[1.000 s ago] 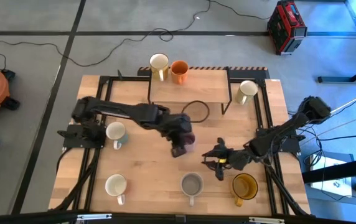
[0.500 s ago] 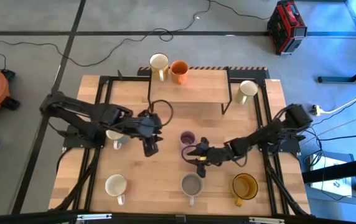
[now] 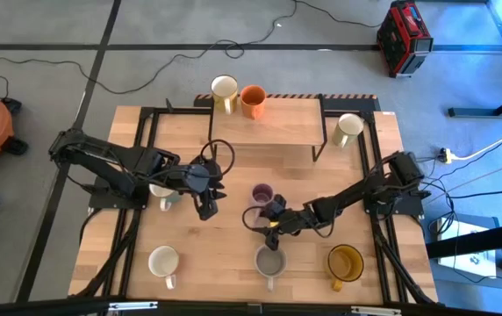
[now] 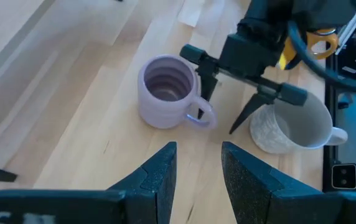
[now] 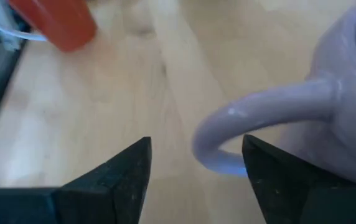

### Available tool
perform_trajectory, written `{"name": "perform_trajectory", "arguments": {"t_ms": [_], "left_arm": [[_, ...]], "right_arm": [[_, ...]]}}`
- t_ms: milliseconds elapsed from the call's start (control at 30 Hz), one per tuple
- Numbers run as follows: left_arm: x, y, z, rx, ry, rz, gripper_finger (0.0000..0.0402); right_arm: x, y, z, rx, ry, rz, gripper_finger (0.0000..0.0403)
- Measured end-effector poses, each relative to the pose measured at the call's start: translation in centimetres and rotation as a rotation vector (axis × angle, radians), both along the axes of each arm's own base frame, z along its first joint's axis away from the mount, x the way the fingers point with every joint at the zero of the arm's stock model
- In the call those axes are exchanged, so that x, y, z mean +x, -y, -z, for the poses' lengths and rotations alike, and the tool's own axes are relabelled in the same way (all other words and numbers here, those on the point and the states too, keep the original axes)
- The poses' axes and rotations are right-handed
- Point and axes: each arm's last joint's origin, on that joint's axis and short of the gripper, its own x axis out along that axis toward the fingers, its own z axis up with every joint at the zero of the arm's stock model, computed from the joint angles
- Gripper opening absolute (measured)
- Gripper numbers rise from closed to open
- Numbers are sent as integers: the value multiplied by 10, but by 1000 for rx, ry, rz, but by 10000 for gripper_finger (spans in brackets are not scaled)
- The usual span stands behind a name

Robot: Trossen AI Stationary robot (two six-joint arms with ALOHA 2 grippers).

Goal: Place coffee mugs
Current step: Put the purple mug on the shelf

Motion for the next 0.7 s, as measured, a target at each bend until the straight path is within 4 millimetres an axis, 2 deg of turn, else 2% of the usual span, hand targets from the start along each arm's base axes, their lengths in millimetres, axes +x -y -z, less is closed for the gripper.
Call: {"name": "perform_trajectory", "arguments": {"t_ms": [133, 300, 433, 700], "left_arm": [[0, 0, 0, 11, 4, -6, 121], [0, -1, 0, 21, 5, -14, 121], [0, -1, 0, 21, 5, -14, 121], [0, -1, 0, 22, 5, -14, 121]], "right_arm": [[8, 0, 2, -64, 29, 66, 234], [11, 1, 1, -121, 61, 104, 198], [11, 1, 1, -134, 58, 101, 153], [11, 1, 1, -148, 52, 84, 33]]}}
